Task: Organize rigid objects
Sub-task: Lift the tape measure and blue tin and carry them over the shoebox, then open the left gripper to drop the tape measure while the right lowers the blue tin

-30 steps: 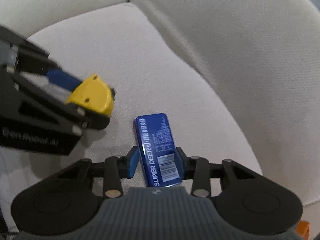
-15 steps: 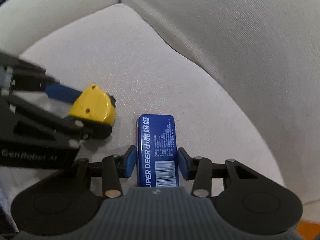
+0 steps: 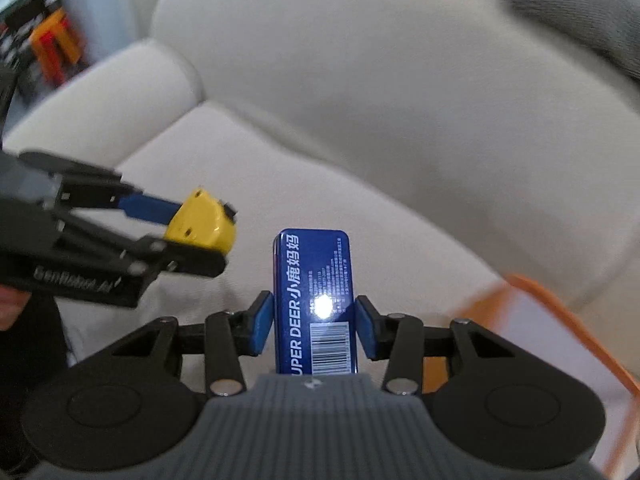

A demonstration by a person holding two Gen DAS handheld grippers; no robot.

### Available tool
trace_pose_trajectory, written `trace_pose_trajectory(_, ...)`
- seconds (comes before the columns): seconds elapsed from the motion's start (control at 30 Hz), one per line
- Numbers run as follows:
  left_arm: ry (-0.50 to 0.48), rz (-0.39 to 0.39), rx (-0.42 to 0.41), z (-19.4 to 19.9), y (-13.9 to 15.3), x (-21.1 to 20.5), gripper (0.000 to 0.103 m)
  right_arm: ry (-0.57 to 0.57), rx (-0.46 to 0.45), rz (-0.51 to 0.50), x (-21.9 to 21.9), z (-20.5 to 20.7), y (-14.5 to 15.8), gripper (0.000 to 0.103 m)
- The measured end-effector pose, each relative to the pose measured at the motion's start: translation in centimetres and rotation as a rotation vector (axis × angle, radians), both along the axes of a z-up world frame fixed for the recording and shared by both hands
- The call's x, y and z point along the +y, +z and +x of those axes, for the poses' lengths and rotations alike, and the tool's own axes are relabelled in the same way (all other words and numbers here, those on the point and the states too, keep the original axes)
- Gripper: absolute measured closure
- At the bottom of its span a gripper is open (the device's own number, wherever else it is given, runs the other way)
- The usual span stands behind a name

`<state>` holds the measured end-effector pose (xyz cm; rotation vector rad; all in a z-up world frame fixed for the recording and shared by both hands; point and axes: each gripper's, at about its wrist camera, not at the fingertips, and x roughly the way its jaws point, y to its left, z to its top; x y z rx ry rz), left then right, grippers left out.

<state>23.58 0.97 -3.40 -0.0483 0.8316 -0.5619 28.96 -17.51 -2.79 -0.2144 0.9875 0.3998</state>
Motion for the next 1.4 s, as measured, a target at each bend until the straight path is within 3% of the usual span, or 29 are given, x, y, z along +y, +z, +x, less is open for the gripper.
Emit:
trace_pose_trajectory(0.13,-0.202,0.058,-0.107,-1.5,3.2,-6.3,0.044,-0.152,-0.030,-0.009,-6.5,-2.5,2.9,0.058)
trace_pose_trajectory(0.3,-0.482,0.192,-0.203,-2.8,3.9,-14.6,0.044,-0.334,-0.014,-0.016,-14.0,-5.6,1.9,0.057)
trace_pose_trajectory(0.47,-0.717,0.405,-0.246,-2.0,1.2,-21.9,0.044,-0.456,0.024,0.088,-18.1,-6.4,-0.8,0.057)
trace_pose_trajectory(0.57,-0.819,0.526,-0.225,-0.8,-0.9,-25.1,0.044,-0.519,0.038,0.143,-19.5,-6.4,-2.6,0.057)
trace_pose_trajectory(0.77,-0.999,0.731,-0.185,1.1,-4.9,-28.6,0.044,-0.599,0.065,0.229,-20.7,-5.3,-5.8,0.057)
trace_pose_trajectory(1.03,-1.134,0.971,-0.127,1.7,-9.9,-31.1,0.044,-0.626,0.102,0.288,-21.2,-3.3,-8.6,0.057)
trace_pose_trajectory(1.23,-1.179,1.029,-0.109,2.1,-11.4,-31.5,0.044,-0.640,0.124,0.325,-21.4,-3.1,-8.7,0.057)
trace_pose_trajectory(1.4,-1.177,1.025,-0.122,1.8,-11.0,-31.6,0.039,-0.658,0.143,0.365,-21.5,-2.4,-9.5,0.057)
